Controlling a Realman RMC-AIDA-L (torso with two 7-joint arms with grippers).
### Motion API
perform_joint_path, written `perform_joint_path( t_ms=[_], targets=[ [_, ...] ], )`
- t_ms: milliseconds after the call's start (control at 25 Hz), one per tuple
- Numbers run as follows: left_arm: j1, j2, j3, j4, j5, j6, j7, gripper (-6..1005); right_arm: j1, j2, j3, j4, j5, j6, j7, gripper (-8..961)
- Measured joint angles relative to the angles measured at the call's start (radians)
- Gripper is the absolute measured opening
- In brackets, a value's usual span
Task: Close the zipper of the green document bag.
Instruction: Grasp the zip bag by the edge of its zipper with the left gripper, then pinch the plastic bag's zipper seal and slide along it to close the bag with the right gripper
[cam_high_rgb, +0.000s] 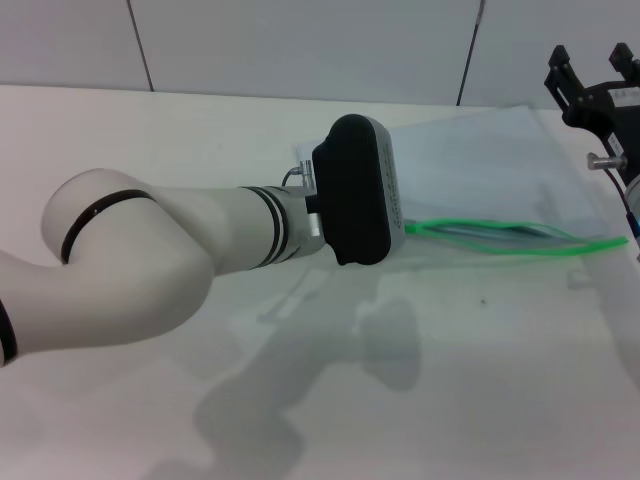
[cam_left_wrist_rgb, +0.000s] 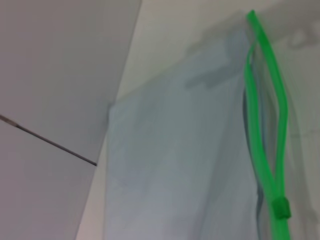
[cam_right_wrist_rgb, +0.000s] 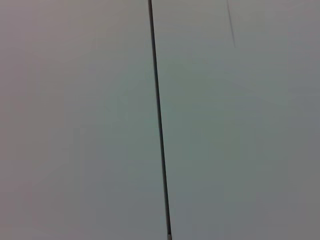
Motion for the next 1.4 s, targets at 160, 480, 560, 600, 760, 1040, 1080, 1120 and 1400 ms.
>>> perform_joint_path(
  t_ms=[160,480,560,600,760,1040,1080,1120,1400],
  targets=[
    [-0.003,-0.001,-0.011,-0.017,-0.033,-0.034,-0.006,221,0.000,0.001,0.000,0.000,0.000,0.000,0.000,737],
    [-0.007,-0.002,-0.021,-0.026,-0.061,-0.049,-0.018,120,0.000,0.001,-0.001,0.001,0.000,0.000,0.000,736],
    [-0.004,-0.002,-0.020,-0.026,-0.061,-0.058,-0.018,111,0.000,0.001,-0.005,-0.001,0.000,0.004,0.000,736],
    [-0.001,-0.002,-0.019,-0.026,-0.061,-0.063,-0.018,106,0.000,0.001,-0.008,-0.004,0.000,0.008,0.000,736],
    [0.011,-0.001,-0.019,-0.024,-0.061,-0.077,-0.018,90,0.000,-0.001,-0.031,-0.017,-0.005,0.023,0.001,736],
    [0.048,0.002,-0.014,0.003,-0.059,-0.075,-0.011,68,-0.015,-0.047,-0.061,-0.090,-0.181,0.015,0.240,735],
    [0.056,0.003,-0.015,0.014,-0.057,-0.074,-0.010,66,-0.017,-0.063,-0.055,-0.095,-0.239,0.012,0.317,735],
    [0.066,0.005,-0.018,0.035,-0.056,-0.073,-0.010,63,-0.017,-0.087,-0.048,-0.101,-0.298,0.006,0.408,735],
    [0.130,0.015,-0.024,0.146,-0.053,-0.072,-0.006,59,0.029,-0.182,0.021,0.028,-0.711,-0.197,0.852,734]
  ],
)
